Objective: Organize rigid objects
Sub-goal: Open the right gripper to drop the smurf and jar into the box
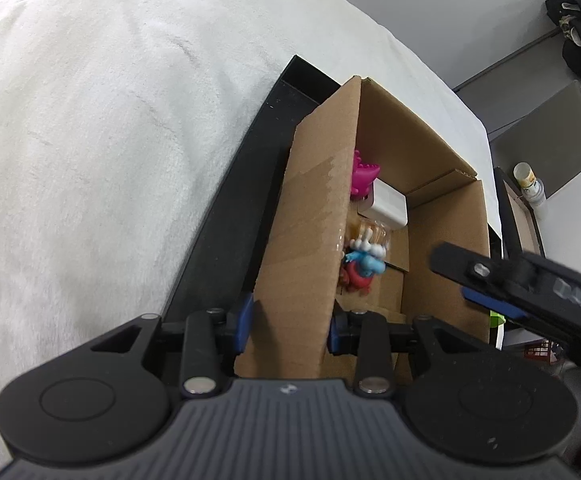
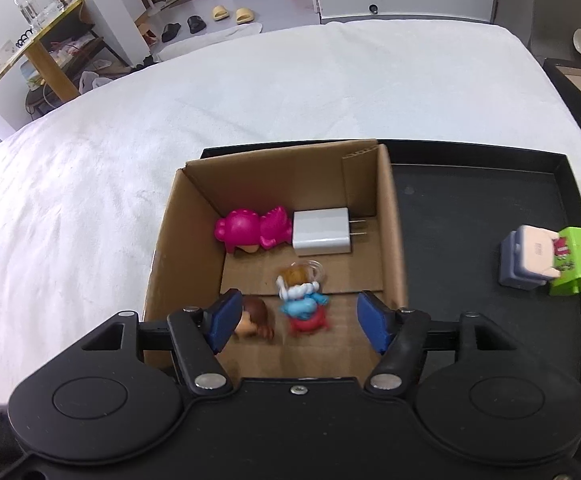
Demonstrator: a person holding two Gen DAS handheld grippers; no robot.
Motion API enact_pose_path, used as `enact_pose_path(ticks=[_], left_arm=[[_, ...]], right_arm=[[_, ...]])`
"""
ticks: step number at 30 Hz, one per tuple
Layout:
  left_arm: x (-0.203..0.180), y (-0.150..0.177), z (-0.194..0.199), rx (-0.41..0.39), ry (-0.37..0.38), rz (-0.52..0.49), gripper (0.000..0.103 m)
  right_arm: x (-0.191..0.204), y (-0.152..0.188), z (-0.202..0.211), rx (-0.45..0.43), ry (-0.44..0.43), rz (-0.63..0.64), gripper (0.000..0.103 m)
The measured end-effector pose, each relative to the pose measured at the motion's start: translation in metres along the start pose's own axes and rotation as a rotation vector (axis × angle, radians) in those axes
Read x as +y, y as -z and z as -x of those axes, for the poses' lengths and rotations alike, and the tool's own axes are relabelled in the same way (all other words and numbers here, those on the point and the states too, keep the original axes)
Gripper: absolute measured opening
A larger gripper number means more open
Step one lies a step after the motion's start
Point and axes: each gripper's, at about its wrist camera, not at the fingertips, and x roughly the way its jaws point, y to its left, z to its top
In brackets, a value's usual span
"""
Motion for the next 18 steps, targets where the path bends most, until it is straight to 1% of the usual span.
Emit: enact_pose_path(ticks=[2, 5, 8, 11, 18], left_arm=[[-0.001, 0.001, 0.0, -0.002, -0.002, -0.007, 0.034], [-0.005, 0.004, 0.001, -0.013, -0.016, -0.028, 0.034], [-0.008, 0.005, 0.002, -0.019, -0.024, -0.039, 0.033], [-0.011, 0.006, 0.003, -0.033, -0.039, -0.055, 0.031], [-0.027, 0.012, 0.004, -0.074, -0.109, -0.145, 0.025]], right_arm=[[-0.004, 0.002, 0.009, -0.012, -0.007, -0.002, 0.068], [-0.011, 0.006, 0.024, -0.029, -0.031, -0.008, 0.069], [-0.017, 0.009, 0.035, -0.052, -0.007, 0.0, 0.071], [-0.027, 0.012, 0.041, -0.06, -0.011, -0.007, 0.071], [-0.059, 0.022, 0.052, -0.085, 0.011, -0.029, 0.071]])
